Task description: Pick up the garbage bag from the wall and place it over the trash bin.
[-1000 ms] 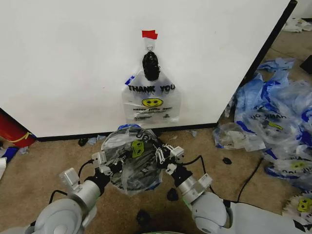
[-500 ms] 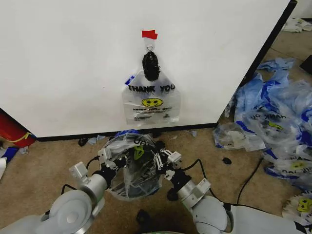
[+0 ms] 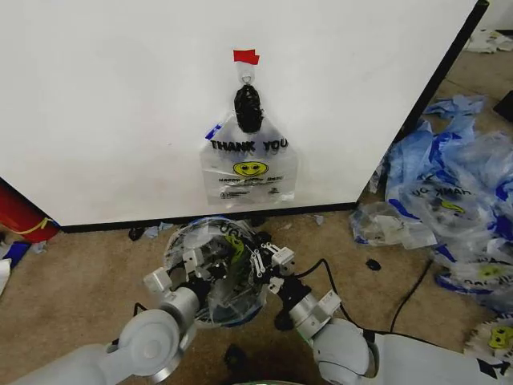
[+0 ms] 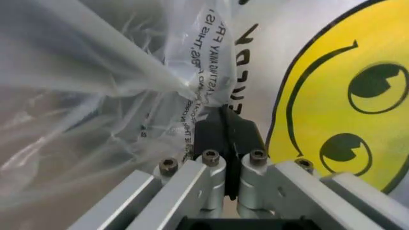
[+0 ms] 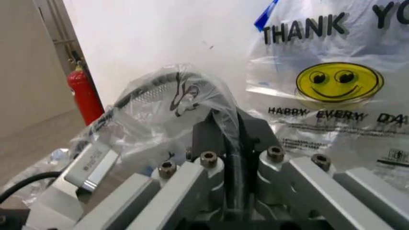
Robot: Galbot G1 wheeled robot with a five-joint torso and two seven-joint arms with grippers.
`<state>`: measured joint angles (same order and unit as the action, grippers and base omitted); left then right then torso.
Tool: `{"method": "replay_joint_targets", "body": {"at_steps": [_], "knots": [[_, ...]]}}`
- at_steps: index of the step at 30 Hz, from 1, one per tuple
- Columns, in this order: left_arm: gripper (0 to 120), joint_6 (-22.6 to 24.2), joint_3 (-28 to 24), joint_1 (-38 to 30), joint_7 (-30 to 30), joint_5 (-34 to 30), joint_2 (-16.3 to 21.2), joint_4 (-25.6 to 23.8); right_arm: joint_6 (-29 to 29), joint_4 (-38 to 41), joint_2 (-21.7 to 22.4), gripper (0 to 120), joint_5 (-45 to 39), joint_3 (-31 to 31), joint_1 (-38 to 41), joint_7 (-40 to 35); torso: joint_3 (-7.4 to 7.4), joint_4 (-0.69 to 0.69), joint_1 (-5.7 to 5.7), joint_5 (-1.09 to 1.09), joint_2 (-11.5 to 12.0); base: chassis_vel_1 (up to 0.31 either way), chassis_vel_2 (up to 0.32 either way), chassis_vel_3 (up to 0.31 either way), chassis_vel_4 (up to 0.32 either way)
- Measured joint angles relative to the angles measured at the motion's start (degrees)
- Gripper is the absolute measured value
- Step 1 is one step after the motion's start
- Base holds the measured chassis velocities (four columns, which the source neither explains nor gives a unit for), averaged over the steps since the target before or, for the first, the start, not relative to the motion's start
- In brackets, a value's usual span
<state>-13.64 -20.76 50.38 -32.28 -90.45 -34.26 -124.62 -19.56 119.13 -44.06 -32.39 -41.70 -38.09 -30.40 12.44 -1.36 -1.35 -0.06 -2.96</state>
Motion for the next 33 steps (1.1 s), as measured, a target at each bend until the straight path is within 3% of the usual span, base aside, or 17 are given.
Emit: {"method": "replay_joint_targets", "body": {"at_steps": [15, 33], "knots": [[0, 0.0, -4.7, -5.3, -2.4, -2.2, -1.5, 0.5, 0.9, -0.5, 1.1, 1, 1.4, -1.5, 1.0, -0.1, 0.00, 0.01, 0.00, 0.00, 0.0, 0.000, 0.000, 0.000, 0.000], [0, -0.1, -8.8, -9.0, -3.1, -2.2, -6.7, 5.3, 1.9, -0.5, 3.1, 1, 5.2, -1.3, 1.1, 1.0, 0.00, 0.01, 0.00, 0.00, 0.0, 0.000, 0.000, 0.000, 0.000]]}}
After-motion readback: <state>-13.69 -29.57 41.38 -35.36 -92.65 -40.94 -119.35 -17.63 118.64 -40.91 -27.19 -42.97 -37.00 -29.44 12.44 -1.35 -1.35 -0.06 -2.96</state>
